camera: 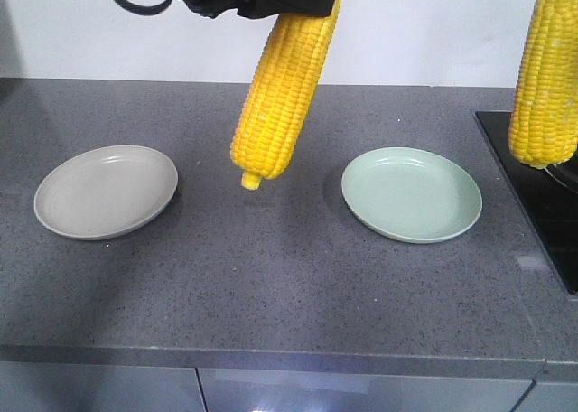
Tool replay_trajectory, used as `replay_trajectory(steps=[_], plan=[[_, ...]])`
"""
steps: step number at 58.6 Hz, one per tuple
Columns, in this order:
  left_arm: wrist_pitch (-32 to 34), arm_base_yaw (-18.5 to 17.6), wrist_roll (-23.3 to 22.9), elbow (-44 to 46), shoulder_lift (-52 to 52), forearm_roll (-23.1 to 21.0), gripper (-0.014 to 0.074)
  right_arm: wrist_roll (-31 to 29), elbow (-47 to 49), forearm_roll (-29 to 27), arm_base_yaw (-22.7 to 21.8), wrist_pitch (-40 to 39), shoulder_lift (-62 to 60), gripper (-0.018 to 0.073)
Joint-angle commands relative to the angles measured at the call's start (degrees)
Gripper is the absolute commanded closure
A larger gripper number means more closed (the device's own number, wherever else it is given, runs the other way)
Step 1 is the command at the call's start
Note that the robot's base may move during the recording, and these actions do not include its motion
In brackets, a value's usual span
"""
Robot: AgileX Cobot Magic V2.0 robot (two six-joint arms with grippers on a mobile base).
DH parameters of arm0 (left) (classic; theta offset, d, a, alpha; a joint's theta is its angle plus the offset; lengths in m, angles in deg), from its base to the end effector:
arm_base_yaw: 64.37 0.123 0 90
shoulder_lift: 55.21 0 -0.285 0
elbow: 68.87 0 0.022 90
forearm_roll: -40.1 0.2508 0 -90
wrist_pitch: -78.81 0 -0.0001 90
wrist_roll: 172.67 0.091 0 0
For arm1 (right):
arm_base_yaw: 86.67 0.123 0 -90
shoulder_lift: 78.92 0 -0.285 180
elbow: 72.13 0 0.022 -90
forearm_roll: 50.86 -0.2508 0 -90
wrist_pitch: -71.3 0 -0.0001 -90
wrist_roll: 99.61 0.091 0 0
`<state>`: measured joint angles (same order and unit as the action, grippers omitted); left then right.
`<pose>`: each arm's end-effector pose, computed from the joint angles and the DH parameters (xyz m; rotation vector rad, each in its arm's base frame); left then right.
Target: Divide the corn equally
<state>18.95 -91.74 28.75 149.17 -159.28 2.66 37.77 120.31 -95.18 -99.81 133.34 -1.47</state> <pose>0.2947 -0.2065 0.4828 0.8362 1.9490 -0.8608 0.2260 0.0049 0.4929 -0.4787 1.9107 0.3332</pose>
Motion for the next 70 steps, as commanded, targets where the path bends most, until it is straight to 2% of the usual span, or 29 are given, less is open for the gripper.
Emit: replay_trajectory(steps=[1, 70], plan=[[3.45, -0.02, -0.35, 1.82, 2.46, -2.55, 0.0603, -0.24, 1.77, -2.46, -0.45, -2.91, -1.17, 0.0564], [3.45, -0.02, -0.35, 1.82, 2.46, -2.55, 0.0603, -0.24, 1.77, -2.46, -0.45, -2.91, -1.17, 0.0564]])
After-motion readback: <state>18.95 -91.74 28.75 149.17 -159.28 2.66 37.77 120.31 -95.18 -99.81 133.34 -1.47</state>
